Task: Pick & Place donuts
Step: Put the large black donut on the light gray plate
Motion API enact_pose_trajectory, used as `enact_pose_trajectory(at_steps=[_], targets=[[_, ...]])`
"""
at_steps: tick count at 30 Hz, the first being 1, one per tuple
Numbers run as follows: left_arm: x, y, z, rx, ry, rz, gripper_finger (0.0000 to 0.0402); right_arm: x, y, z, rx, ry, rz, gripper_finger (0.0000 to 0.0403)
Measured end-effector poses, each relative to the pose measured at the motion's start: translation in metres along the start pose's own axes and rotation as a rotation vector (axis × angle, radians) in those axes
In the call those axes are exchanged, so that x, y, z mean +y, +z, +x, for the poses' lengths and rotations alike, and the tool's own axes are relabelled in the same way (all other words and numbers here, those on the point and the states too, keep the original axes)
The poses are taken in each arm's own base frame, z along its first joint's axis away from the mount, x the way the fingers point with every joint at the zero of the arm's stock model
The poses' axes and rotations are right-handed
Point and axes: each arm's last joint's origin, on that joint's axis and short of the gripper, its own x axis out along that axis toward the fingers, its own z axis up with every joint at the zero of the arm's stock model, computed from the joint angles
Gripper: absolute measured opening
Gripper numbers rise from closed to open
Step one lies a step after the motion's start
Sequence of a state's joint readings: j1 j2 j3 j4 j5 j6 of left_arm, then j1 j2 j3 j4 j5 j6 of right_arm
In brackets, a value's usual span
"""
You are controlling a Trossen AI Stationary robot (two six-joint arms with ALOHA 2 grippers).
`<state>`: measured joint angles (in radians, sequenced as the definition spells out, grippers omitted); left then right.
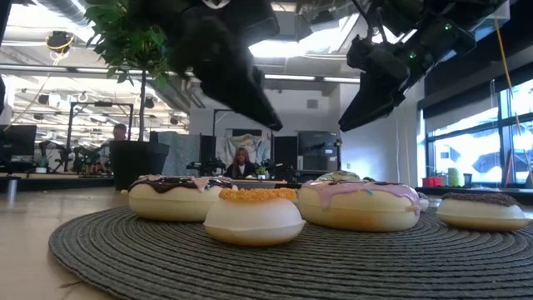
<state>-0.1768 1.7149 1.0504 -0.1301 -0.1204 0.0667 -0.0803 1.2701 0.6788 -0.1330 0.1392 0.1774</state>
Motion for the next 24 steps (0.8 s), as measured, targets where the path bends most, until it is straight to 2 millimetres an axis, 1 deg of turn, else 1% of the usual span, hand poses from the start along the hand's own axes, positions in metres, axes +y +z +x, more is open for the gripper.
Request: enact_pose_trajectory(at_steps=[3,6,10,16,18,22,24], targets=[[-0.003,-0.006,0.000,0.059,-0.111,0.006,0.0173,0.000,0.000,0.000,0.000,0.000,-0.001,0.0181],[-0.006,-0.010,-0.001,0.101,-0.168,-0.048,0.0178,0.000,0.000,0.000,-0.002,-0.006,-0.002,0.0182],[-0.005,-0.013,-0.001,0.140,-0.152,-0.168,0.0180,-0.002,0.000,0.000,-0.013,-0.069,-0.003,0.0182],[-0.005,-0.016,-0.002,0.172,-0.138,-0.224,0.0180,-0.003,0.001,0.000,-0.016,-0.089,-0.002,0.0182],[-0.008,-0.016,-0.002,0.182,-0.154,-0.197,0.0178,-0.003,0.001,0.000,-0.016,-0.089,-0.001,0.0182],[-0.015,-0.018,-0.004,0.194,-0.183,-0.081,0.0173,-0.003,0.001,0.000,-0.016,-0.089,-0.001,0.0182],[-0.020,-0.018,-0.004,0.193,-0.193,-0.059,0.0173,-0.003,0.001,0.000,-0.016,-0.089,-0.001,0.0182]])
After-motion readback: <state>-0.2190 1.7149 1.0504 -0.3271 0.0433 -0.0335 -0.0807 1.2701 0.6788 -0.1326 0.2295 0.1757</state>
